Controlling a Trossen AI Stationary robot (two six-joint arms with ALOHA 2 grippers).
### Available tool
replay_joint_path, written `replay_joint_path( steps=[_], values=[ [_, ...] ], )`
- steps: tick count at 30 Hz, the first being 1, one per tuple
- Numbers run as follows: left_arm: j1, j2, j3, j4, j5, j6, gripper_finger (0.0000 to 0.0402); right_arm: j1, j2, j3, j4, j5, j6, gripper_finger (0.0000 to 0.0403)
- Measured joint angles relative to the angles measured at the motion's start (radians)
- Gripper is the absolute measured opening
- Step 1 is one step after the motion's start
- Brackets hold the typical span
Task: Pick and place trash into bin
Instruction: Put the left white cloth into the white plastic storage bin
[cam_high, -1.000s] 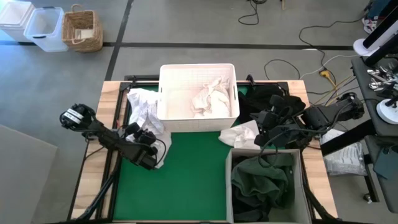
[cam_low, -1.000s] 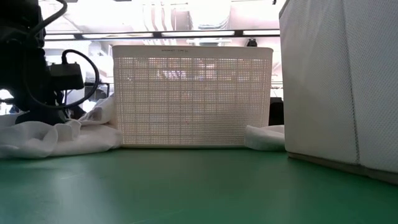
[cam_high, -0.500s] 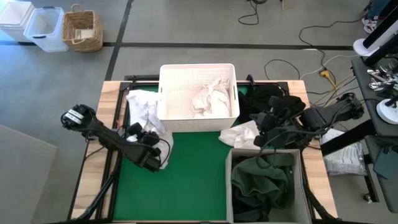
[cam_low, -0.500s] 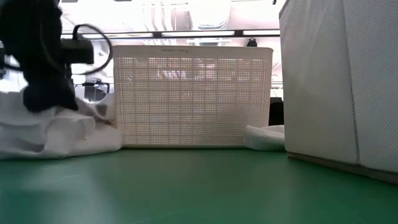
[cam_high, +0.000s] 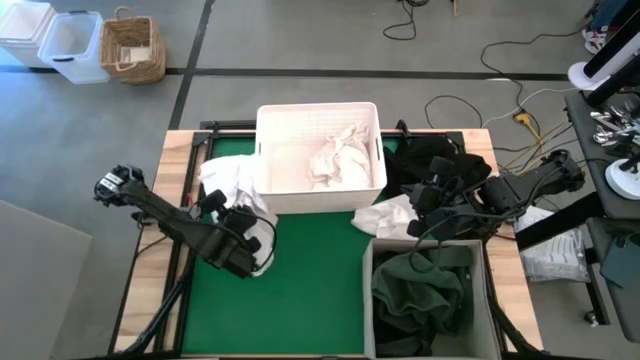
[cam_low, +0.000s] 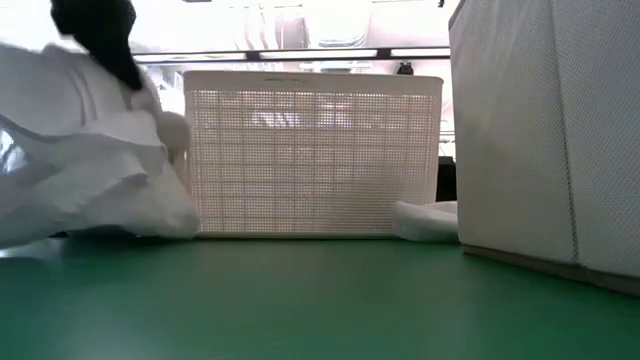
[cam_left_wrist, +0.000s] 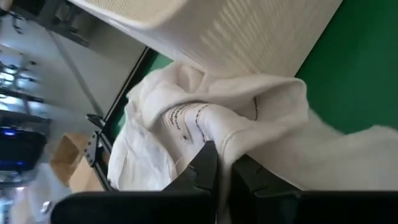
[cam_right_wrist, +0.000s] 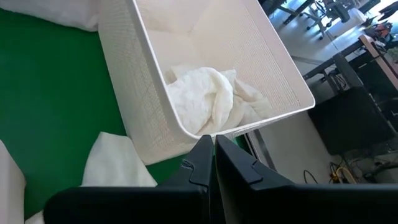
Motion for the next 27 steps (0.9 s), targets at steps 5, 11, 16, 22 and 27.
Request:
replay_joint_path(
  steps=[5,11,16,22,27],
  values=[
    [-0.018,-0.021,0.108,-0.023,0.005,0.04,0.0,0.0,0.0,0.0,0.0,0.0,0.0,0.0012],
    [-0.039,-0.024,0.211,-0.023,0.108,0.079,0.0,0.0,0.0,-0.003,0.0,0.0,0.0,0.0012],
    [-0.052,-0.026,0.247,-0.023,0.161,0.087,0.0,0.0,0.0,-0.003,0.008,0.0,-0.014,0.0012],
    [-0.054,-0.042,0.304,-0.022,0.161,0.103,0.0,0.0,0.0,-0.002,0.082,-0.001,-0.074,0.0012],
    [-0.054,-0.067,0.358,-0.021,0.162,0.078,0.0,0.0,0.0,-0.001,0.137,-0.003,-0.127,0.0012]
  ],
)
